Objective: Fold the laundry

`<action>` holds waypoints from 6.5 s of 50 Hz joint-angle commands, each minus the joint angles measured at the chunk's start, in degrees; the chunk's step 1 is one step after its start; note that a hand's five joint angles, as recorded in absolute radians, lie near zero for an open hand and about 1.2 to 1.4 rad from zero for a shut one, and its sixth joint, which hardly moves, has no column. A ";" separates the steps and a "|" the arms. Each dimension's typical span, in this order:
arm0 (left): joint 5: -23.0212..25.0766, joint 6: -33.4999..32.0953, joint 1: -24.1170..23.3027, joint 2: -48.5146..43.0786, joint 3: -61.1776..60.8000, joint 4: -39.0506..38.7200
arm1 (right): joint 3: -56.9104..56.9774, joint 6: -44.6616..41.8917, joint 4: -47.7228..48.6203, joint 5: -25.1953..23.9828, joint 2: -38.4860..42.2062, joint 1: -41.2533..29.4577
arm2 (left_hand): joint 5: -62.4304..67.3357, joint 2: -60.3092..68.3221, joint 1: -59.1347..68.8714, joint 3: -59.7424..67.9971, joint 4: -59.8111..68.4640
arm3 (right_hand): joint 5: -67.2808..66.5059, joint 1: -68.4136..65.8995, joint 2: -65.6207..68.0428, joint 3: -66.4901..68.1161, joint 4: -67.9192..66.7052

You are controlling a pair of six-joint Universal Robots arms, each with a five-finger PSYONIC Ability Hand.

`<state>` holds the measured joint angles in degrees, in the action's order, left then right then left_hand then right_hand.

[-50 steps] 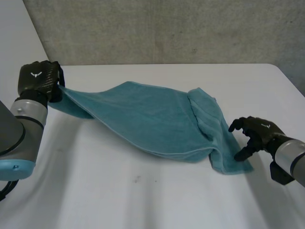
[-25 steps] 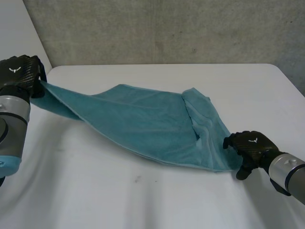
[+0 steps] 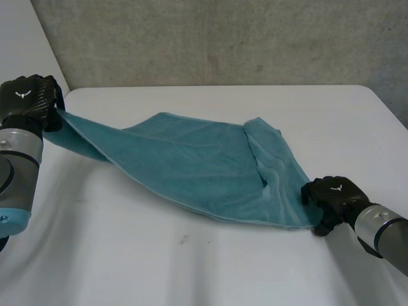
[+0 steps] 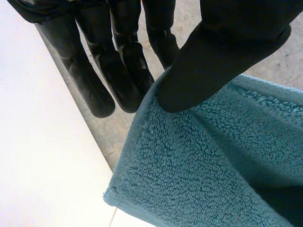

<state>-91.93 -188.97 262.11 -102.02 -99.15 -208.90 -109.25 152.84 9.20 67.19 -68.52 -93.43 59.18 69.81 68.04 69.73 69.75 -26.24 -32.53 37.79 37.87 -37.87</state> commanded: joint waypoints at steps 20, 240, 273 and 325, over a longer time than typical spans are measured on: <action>-0.09 0.09 0.41 0.07 -0.08 0.07 | 5.63 0.17 1.79 3.29 4.36 -2.11 | 10.82 10.19 11.96 10.27 10.25 | -29.72 -33.43 28.16 28.09 -28.09; 9.14 -21.97 -4.07 -38.78 35.96 8.51 | 33.31 -13.28 11.45 21.03 17.19 -3.34 | -31.37 -32.01 -30.24 -31.93 -31.95 | 26.24 22.53 -27.79 -27.87 27.87; 8.61 -9.31 -7.50 -3.89 1.68 6.05 | 13.45 -3.34 -15.09 8.04 -4.69 7.03 | -59.18 -59.81 -58.04 -59.73 -59.75 | 12.70 8.98 -14.25 -14.33 14.33; 4.04 -1.32 -7.05 -1.34 -4.56 5.61 | 18.36 -5.36 0.38 9.00 6.03 27.94 | -59.18 -59.81 -58.04 -59.73 -59.75 | -43.76 -47.47 42.21 42.13 -42.13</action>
<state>-87.81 -190.28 255.18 -103.38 -103.66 -203.38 -94.76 148.69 9.94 74.06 -62.36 -70.27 1.54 9.43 10.23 9.61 9.62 -55.17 -54.86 67.59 67.71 -68.27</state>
